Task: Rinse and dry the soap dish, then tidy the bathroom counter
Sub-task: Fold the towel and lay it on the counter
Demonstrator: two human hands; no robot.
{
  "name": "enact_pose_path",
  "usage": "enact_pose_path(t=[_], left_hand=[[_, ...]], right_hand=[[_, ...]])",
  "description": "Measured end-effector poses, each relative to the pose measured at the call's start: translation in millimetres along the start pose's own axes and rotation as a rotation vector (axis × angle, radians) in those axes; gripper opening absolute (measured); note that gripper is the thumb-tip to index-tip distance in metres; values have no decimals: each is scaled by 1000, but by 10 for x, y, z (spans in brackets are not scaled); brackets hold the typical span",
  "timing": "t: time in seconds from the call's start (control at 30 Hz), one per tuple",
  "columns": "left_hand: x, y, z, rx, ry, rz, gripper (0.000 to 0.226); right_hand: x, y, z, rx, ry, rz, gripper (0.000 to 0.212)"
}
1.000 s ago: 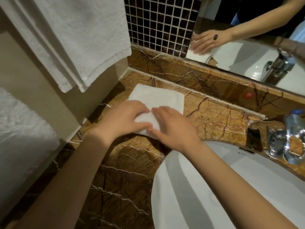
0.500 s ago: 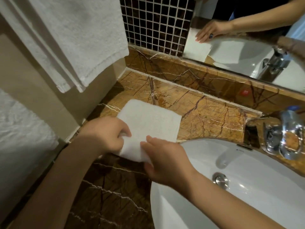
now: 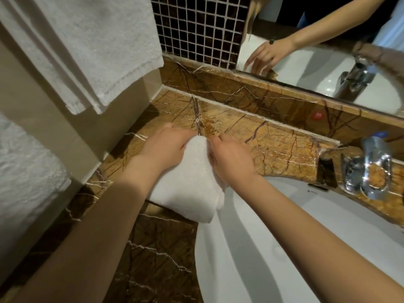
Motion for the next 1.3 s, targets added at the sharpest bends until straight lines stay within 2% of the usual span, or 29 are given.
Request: enact_pose_path(t=[0.1, 0.23, 0.3, 0.4, 0.57, 0.6, 0.67, 0.7, 0.77, 0.83, 0.9, 1.0, 1.07, 1.17, 1.3], left_hand=[[32, -37, -83, 7, -74, 23, 41], [62, 4, -234, 162, -39, 23, 38], [29, 34, -144, 173, -29, -6, 35], [-122, 179, 180, 102, 3, -112, 41], [-239, 282, 159, 179, -4, -163, 42], [-309, 316, 94, 215, 27, -211, 41], [-599, 505, -51, 319, 149, -385, 37], [-782, 630, -78, 334, 242, -486, 35], [-1070, 829, 38, 214, 470, -642, 43], [-1135, 922, 189, 69, 620, -660, 40], [-1135, 939, 235, 25, 590, -630, 33], [-1197, 931, 208, 130, 635, -656, 28], [-1223, 895, 171, 226, 674, -668, 27], [-1235, 875, 135, 281, 640, -662, 24], [-1184, 955, 242, 151, 532, -611, 25]], right_hand=[[-35, 20, -121, 26, -40, -19, 25], [33, 46, -324, 156, -22, -1, 34], [62, 21, -224, 137, -23, -9, 33], [74, 56, 123, 28, -4, -35, 40], [57, 59, 113, 111, 18, -17, 36], [135, 103, 42, 155, -45, 66, 31], [436, 349, -71, 233, -303, 352, 21], [579, 509, 4, 184, -443, 494, 21], [630, 798, 306, -83, -681, 645, 38], [404, 1036, 547, -324, -1003, 675, 43], [182, 1097, 604, -361, -1239, 668, 35], [93, 903, 496, -206, -1260, 645, 33], [31, 770, 411, -112, -1328, 651, 10], [-9, 797, 367, -91, -1267, 633, 41], [180, 1193, 550, -138, -1199, 734, 42]])
Point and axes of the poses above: each hand's wrist, its own y-axis away from the middle knuckle, its own z-axis out of the palm, x = y × z, the point moved 10 cm from there along -y, towards the middle knuckle, and after that the axes turned 2 degrees about -x, right-handed, at the moved point
